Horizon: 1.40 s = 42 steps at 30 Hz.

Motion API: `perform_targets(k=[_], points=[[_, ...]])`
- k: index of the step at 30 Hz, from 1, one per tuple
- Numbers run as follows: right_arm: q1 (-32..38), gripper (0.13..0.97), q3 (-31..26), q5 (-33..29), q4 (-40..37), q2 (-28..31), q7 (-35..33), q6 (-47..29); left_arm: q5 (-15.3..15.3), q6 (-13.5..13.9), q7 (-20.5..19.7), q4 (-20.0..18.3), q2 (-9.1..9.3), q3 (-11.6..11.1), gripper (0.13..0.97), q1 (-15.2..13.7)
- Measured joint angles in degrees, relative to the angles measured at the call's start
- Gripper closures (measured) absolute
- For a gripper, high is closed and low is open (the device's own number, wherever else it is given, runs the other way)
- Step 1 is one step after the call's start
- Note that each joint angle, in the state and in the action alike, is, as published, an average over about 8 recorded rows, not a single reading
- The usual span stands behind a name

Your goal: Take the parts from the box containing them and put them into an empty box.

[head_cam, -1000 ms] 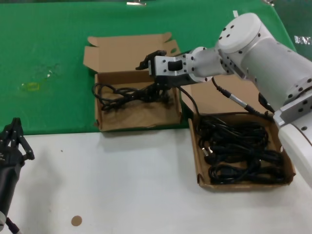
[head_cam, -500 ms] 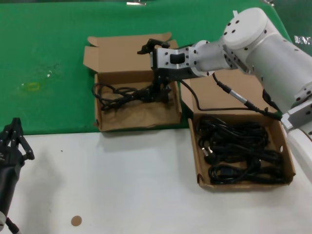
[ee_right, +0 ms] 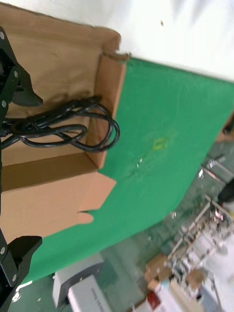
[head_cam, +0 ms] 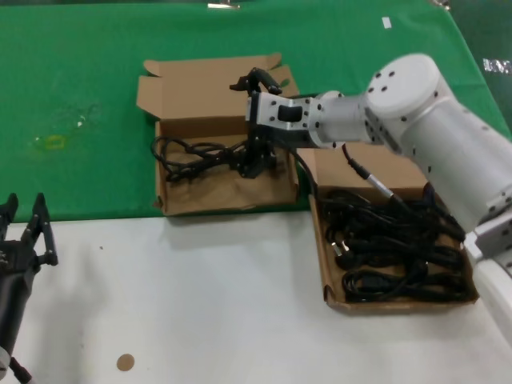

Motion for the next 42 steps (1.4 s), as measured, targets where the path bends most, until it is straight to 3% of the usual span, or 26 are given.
perform_targets(k=[11,16,19,23,31,42], points=[[-11.14,0.143,4.11,3.75,11.36,2.04,4.62,6.2,0.0,0.0,0.0,0.0,0.0,0.0,0.738,0.0],[-16.32,0.129,6.03,5.49,16.64,2.98,6.76,9.08,0.0,0.0,0.0,0.0,0.0,0.0,0.607,0.0],[-19.46,0.129,7.19,6.54,19.83,3.56,8.05,10.83,0.0,0.0,0.0,0.0,0.0,0.0,0.529,0.0],[-23.57,0.129,8.7,7.91,23.97,4.31,9.74,13.08,0.0,0.0,0.0,0.0,0.0,0.0,0.529,0.0],[-31.9,0.129,11.79,10.72,32.49,5.83,13.18,17.73,0.0,0.0,0.0,0.0,0.0,0.0,0.325,0.0],[-43.26,0.129,15.99,14.53,44.04,7.91,17.89,24.04,-0.01,0.0,0.0,0.0,0.0,0.0,0.187,0.0]])
